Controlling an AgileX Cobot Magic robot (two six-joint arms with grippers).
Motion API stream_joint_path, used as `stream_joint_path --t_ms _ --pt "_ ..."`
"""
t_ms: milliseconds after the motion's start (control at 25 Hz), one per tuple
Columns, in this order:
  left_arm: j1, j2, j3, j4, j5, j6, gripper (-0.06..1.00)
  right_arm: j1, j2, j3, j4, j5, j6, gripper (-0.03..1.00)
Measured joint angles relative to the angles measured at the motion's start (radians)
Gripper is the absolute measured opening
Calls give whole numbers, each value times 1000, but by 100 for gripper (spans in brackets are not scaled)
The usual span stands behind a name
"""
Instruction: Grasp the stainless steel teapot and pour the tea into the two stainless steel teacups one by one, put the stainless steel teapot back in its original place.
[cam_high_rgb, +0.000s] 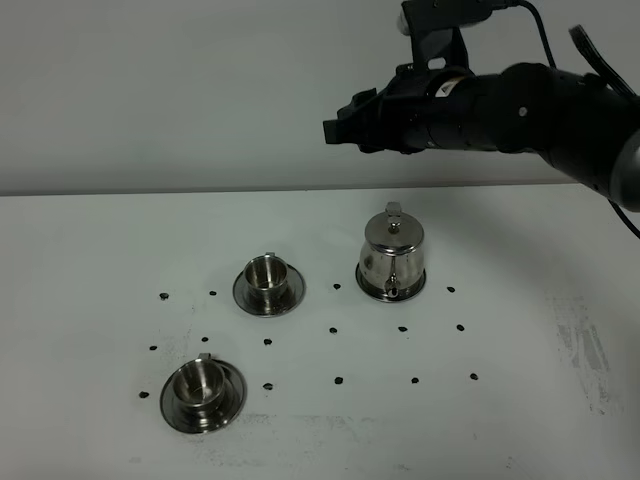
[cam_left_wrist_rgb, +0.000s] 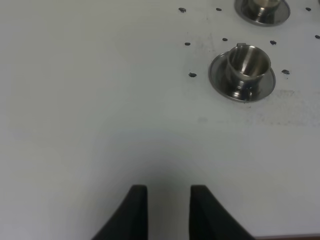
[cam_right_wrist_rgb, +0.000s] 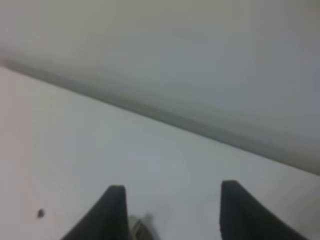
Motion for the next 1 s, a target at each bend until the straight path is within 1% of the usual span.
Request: stream_joint_path --t_ms 80,120,160,280,360,480,560,720,1000 --pt "0 0 0 0 0 0 24 8 55 -100 -120 77 132 40" --pt "0 0 0 0 0 0 24 12 86 -156 -183 140 180 39" --pt "0 0 0 0 0 0 24 15 118 -212 -225 186 211 39" --pt "0 0 0 0 0 0 24 22 207 -368 -305 342 242 39" --pt "0 0 0 0 0 0 24 23 267 -462 -337 418 247 40" --pt "0 0 0 0 0 0 24 23 354 -588 -356 503 249 42" --pt "0 0 0 0 0 0 24 23 407 -646 -359 532 249 44" --pt "0 0 0 0 0 0 24 15 482 -723 -359 540 249 46" --pt "0 0 0 0 0 0 24 -32 537 -741 -384 534 249 46"
